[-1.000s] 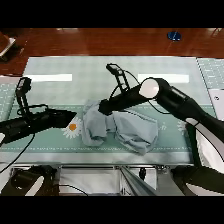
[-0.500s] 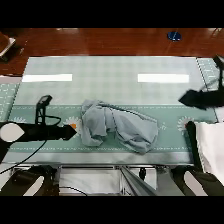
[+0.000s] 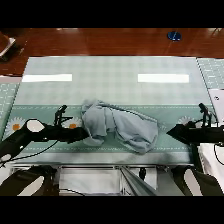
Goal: Fold the shirts.
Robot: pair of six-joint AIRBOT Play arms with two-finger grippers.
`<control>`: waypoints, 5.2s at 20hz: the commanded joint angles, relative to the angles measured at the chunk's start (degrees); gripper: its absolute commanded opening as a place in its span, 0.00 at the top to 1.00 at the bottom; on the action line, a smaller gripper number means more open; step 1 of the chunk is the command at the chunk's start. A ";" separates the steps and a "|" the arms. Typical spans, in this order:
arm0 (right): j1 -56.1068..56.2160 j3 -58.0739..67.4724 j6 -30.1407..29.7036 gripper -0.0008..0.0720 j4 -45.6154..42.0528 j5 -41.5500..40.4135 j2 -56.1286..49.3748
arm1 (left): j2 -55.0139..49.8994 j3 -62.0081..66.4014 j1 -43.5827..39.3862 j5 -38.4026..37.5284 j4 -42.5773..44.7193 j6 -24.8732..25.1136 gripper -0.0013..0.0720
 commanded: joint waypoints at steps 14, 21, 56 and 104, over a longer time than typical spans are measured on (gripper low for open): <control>24.50 -4.26 0.90 0.43 13.86 -18.01 -20.11 | -10.10 1.53 -0.81 -0.17 -18.80 17.77 0.96; 27.67 12.41 -11.72 0.95 24.50 -17.59 -26.62 | -8.76 6.91 1.79 -5.77 -18.78 21.46 0.96; 19.54 43.67 2.86 0.95 -18.58 -3.50 -9.49 | 16.52 34.69 26.36 -4.42 16.17 -2.62 0.96; -23.63 14.97 -3.43 0.43 -1.73 -7.76 -20.09 | -4.20 0.04 23.58 -5.40 5.29 2.73 0.96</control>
